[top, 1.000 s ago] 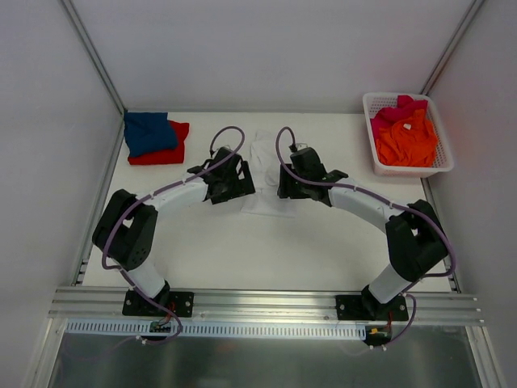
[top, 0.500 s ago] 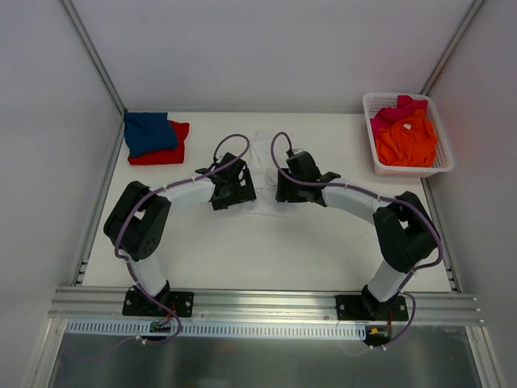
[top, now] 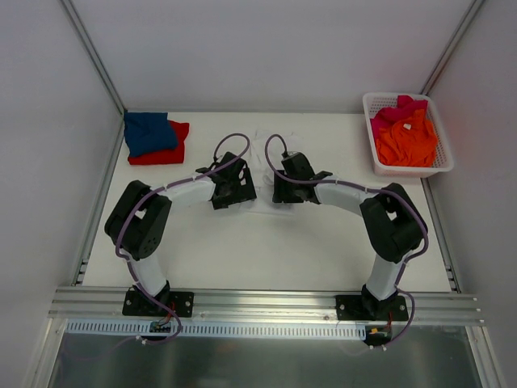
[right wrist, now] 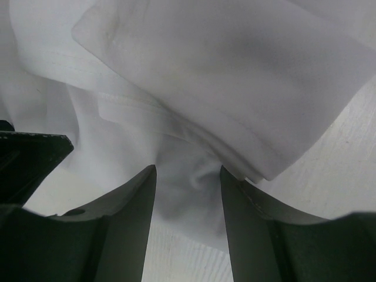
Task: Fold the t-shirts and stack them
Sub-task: Fold the tshirt
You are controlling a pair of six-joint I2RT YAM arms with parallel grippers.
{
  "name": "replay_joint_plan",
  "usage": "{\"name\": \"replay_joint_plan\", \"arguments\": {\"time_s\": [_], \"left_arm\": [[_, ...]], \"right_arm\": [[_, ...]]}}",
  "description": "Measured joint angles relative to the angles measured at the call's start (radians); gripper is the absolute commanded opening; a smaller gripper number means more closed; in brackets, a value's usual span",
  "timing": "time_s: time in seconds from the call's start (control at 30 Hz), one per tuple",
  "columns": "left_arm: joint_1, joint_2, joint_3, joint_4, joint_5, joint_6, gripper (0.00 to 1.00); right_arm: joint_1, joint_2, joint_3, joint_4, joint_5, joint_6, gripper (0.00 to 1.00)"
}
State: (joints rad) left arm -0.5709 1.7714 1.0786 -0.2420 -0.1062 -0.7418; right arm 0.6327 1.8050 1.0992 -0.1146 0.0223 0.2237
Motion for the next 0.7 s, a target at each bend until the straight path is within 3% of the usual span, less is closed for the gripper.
{"name": "replay_joint_plan", "arguments": {"time_s": [0.7], "left_arm": [[-0.018,0.03,0.035,-0.002,-0.006,0.0,0.98]], "right_arm": [[-0.011,0.006,0.062,-0.006,-0.005,-0.008,0.51]]}}
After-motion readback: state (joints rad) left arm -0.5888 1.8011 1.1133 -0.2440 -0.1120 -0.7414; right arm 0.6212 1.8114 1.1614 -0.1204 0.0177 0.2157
